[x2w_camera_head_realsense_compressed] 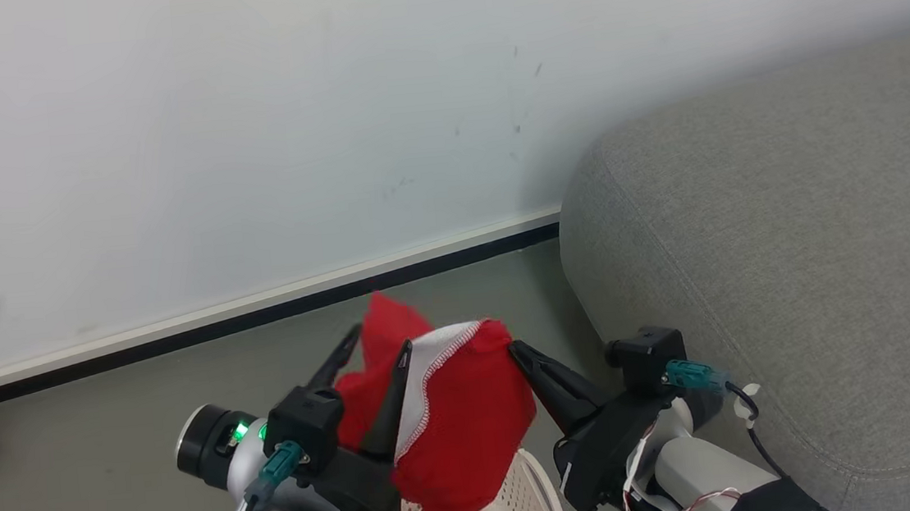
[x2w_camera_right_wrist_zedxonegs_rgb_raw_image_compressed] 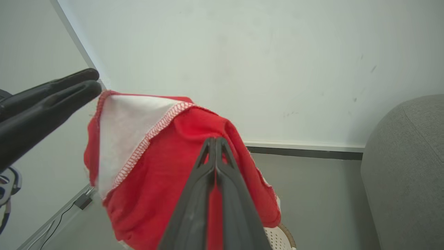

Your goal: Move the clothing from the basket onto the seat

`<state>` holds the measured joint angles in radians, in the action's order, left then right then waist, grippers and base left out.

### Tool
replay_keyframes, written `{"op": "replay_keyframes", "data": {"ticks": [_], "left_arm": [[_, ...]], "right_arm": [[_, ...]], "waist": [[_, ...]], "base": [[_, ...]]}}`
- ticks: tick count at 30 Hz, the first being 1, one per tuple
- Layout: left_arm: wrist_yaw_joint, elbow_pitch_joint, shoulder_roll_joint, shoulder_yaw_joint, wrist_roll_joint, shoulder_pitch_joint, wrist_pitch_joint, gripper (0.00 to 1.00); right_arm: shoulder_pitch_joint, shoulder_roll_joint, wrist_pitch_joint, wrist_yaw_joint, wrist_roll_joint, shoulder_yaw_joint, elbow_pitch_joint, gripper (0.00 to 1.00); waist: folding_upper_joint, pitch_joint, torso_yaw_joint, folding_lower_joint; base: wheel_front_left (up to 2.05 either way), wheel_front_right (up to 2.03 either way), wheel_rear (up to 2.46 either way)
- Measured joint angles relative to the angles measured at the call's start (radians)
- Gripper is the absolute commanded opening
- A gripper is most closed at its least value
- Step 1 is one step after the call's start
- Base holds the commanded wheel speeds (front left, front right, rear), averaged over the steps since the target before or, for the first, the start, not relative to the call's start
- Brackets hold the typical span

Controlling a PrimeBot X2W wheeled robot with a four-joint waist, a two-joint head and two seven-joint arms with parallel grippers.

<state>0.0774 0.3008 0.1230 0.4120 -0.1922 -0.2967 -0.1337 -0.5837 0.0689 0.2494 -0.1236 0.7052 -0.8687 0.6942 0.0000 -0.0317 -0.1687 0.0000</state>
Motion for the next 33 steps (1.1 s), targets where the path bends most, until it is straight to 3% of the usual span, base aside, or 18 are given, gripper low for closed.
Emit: {"op": "replay_keyframes", "data": {"ticks": [16, 33], "left_arm": [[-0.017, -0.018, 0.004, -0.021, -0.01, 0.04, 0.0, 1.0], [-0.022, -0.05, 0.008, -0.017, -0.035, 0.11, -0.015, 1.0]], "right_arm": [[0.004, 0.032, 0.0, 0.0, -0.004, 0.065, -0.033, 0.0], [-0.002, 0.047, 0.0, 0.0, -0.066, 0.119, -0.097, 0.0]], "waist": [[0.0, 0.003, -0.032, 0.0], [0.0, 0.015, -0.125, 0.0]], "base": [[0.0, 0.0, 0.0], [0.0, 0.0, 0.0]]}}
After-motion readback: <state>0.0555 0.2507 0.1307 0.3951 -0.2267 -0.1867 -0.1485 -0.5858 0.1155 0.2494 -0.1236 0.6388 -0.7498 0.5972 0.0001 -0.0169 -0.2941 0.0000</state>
